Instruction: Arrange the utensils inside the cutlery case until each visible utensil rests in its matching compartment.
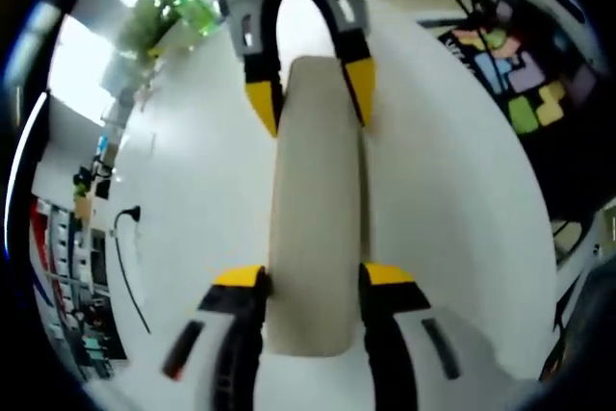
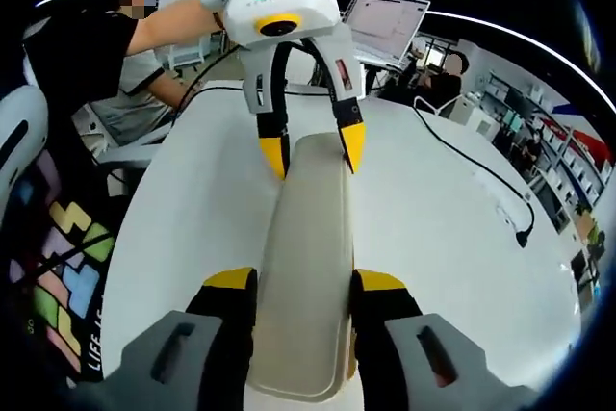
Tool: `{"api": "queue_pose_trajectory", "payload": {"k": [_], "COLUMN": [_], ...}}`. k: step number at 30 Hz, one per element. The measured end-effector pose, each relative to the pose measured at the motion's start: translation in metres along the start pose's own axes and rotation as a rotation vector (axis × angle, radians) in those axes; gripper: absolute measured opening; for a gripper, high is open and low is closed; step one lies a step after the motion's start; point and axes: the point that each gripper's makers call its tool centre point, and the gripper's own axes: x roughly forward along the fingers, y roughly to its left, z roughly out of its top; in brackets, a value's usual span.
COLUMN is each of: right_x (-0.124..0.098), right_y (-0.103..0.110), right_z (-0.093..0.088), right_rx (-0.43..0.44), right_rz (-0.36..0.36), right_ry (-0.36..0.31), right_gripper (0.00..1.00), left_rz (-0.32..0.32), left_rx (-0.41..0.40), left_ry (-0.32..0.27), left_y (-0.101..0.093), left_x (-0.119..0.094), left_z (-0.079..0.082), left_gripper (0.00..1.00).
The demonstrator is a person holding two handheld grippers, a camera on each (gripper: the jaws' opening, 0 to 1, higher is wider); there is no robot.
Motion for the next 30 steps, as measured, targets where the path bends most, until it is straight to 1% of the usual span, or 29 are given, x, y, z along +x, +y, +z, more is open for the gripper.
{"api": "queue_pose_trajectory", "payload": {"k": [2, 5, 9, 13, 21, 22, 25, 30], "right_x": [-0.0003, -0.0018, -0.0011, 0.0031, 0.0042, 0.0040, 0.0032, 0.0014], "right_y": [-0.0010, -0.0019, -0.0051, -0.0034, -0.0036, -0.0033, -0.0041, -0.0093], "right_z": [0.0019, 0.0064, 0.0096, 0.0071, 0.0030, 0.0032, 0.0026, 0.0006], "right_rx": [0.010, 0.002, -0.010, -0.003, 0.015, 0.029, 0.032, 0.038], "right_rz": [0.027, 0.034, 0.049, 0.068, 0.078, 0.086, 0.087, 0.083], "right_ry": [0.003, 0.003, 0.011, 0.029, 0.029, 0.021, 0.012, 0.001], "right_gripper": [0.39, 0.39, 0.39, 0.39, 0.39, 0.39, 0.39, 0.40], "left_rz": [-0.017, -0.020, -0.039, -0.074, -0.124, -0.135, -0.153, -0.194], "left_rx": [-0.021, -0.032, -0.054, -0.067, -0.063, -0.066, -0.071, -0.106], "left_ry": [-0.001, 0.005, 0.019, 0.038, 0.066, 0.073, 0.079, 0.080], "left_y": [-0.0006, 0.0021, 0.0025, 0.0004, 0.0021, 0.0014, 0.0030, 0.0046], "left_x": [-0.0017, -0.0052, -0.0055, -0.0042, 0.0001, 0.0004, 0.0013, 0.0032], "left_z": [-0.0006, -0.0018, -0.0044, -0.0069, -0.0082, -0.0087, -0.0083, -0.0080], "left_gripper": [0.40, 0.40, 0.40, 0.40, 0.40, 0.40, 0.40, 0.40]}}
